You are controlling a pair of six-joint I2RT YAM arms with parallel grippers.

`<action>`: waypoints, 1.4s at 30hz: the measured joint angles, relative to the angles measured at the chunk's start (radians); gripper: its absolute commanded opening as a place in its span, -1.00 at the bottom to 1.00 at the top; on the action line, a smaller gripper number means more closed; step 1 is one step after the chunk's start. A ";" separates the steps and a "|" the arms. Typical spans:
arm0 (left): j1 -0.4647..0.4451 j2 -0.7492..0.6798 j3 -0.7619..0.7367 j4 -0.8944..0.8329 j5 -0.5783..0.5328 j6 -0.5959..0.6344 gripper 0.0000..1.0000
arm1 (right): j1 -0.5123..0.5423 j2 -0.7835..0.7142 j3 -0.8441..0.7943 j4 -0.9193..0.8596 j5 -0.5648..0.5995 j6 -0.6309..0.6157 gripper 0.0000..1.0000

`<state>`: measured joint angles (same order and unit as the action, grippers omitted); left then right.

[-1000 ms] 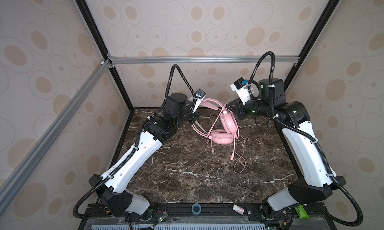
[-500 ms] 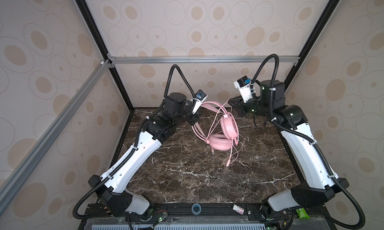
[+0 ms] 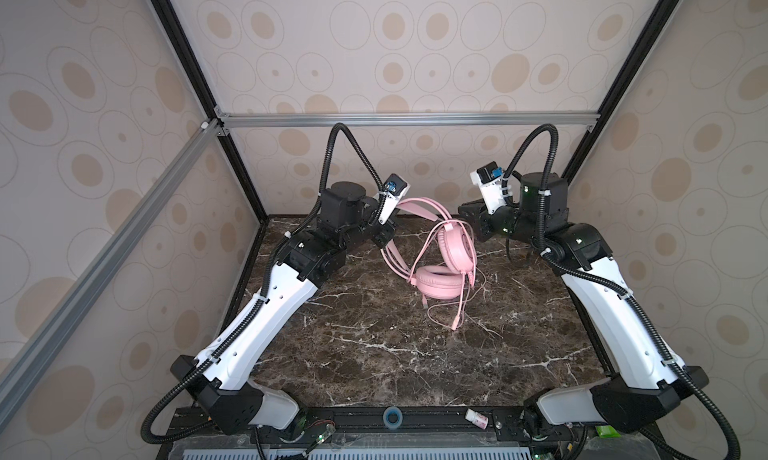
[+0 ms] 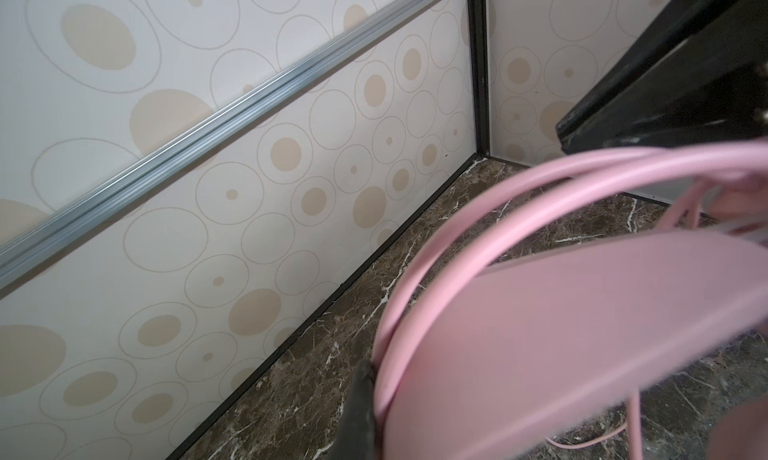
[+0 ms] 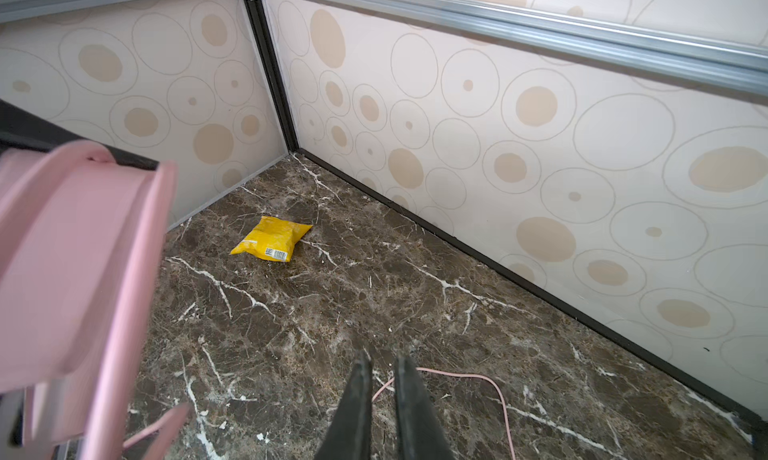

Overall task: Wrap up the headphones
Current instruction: 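Open the right gripper to release the cable and draw it back, then lower the right gripper toward the loose pink cable while the left holds the headphones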

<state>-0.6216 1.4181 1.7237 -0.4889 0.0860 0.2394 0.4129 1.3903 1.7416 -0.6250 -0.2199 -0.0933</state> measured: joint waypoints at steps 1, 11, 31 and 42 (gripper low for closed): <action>0.000 0.000 0.010 -0.003 -0.001 -0.001 -1.00 | -0.003 -0.003 -0.009 0.011 0.000 0.007 -0.34; 0.000 0.000 0.072 -0.027 -0.003 -0.027 -1.00 | -0.090 -0.035 -0.016 0.040 0.040 0.086 0.34; 0.053 0.059 0.252 -0.095 -0.008 -0.196 -1.00 | -0.269 -0.437 -0.565 0.094 -0.104 0.232 0.38; 0.068 0.119 0.404 -0.143 -0.001 -0.299 -1.00 | -0.269 -0.314 -0.757 0.317 -0.337 0.287 0.30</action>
<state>-0.5537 1.5372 2.1273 -0.6315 0.0853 -0.0593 0.1436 1.0767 0.9844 -0.3084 -0.5568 0.1940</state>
